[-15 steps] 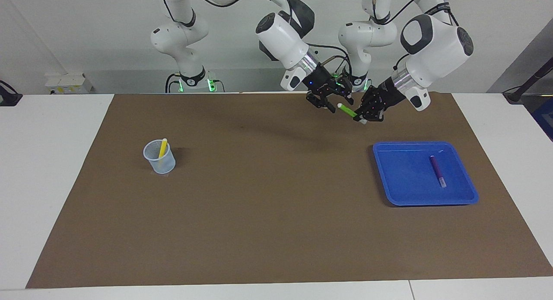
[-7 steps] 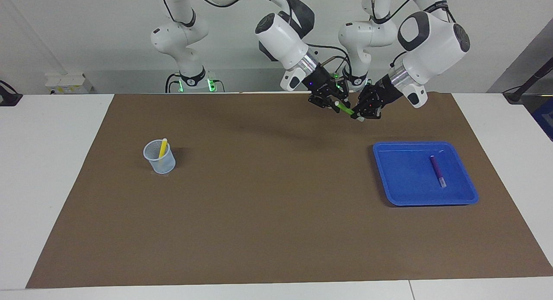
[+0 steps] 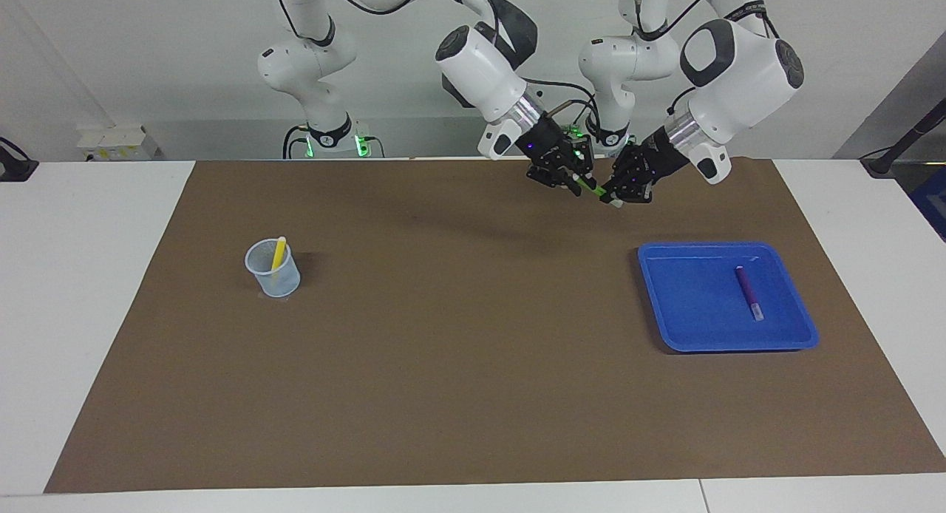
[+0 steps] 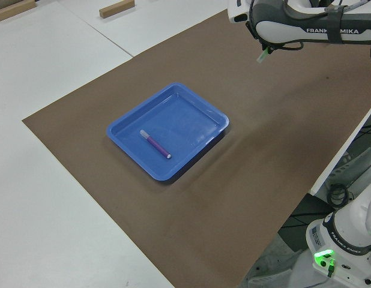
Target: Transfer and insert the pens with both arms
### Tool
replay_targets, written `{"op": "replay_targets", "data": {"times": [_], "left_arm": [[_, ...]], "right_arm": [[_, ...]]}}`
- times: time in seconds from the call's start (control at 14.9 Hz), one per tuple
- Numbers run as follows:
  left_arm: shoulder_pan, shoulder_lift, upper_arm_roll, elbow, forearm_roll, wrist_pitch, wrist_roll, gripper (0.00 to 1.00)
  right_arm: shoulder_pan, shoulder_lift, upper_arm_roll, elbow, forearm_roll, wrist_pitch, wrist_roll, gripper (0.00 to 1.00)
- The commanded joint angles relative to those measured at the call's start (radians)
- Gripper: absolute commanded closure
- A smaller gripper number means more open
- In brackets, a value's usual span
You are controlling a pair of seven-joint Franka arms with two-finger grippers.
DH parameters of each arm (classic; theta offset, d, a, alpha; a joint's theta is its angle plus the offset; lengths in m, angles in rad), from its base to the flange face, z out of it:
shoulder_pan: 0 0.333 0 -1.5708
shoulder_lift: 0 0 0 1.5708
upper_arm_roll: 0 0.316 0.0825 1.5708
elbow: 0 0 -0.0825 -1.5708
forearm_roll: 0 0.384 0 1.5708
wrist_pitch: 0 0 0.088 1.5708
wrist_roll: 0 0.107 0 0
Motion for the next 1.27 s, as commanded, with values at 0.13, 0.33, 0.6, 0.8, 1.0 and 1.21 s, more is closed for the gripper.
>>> {"op": "replay_targets", "data": {"times": [0.13, 0.33, 0.6, 0.8, 1.0, 1.21], "left_arm": [[-0.018, -0.035, 0.013, -0.035, -0.030, 0.025, -0.019, 1.00], [-0.016, -0.035, 0.013, -0.035, -0.032, 0.025, -0.019, 1.00], [-0.018, -0.035, 0.013, -0.035, -0.033, 0.027, -0.022, 1.00], [-0.018, -0.035, 0.013, -0.035, -0.032, 0.028, -0.020, 1.00], [-0.018, -0.037, 0.013, -0.035, -0.032, 0.031, -0.020, 0.41], [-0.022, -0.040, 0.013, -0.035, -0.029, 0.028, -0.012, 0.41]], "right_arm": [[-0.007, 0.008, 0.008, 0.004, -0.011, 0.010, -0.003, 0.77], [-0.007, 0.008, 0.008, 0.004, -0.011, 0.010, 0.000, 0.88], [-0.007, 0.008, 0.008, 0.004, -0.011, 0.010, 0.003, 0.90], [-0.007, 0.008, 0.008, 0.004, -0.011, 0.010, 0.003, 0.90], [-0.007, 0.008, 0.008, 0.004, -0.011, 0.010, 0.000, 0.90], [-0.020, 0.008, 0.004, 0.001, -0.011, -0.005, -0.033, 0.90]]}}
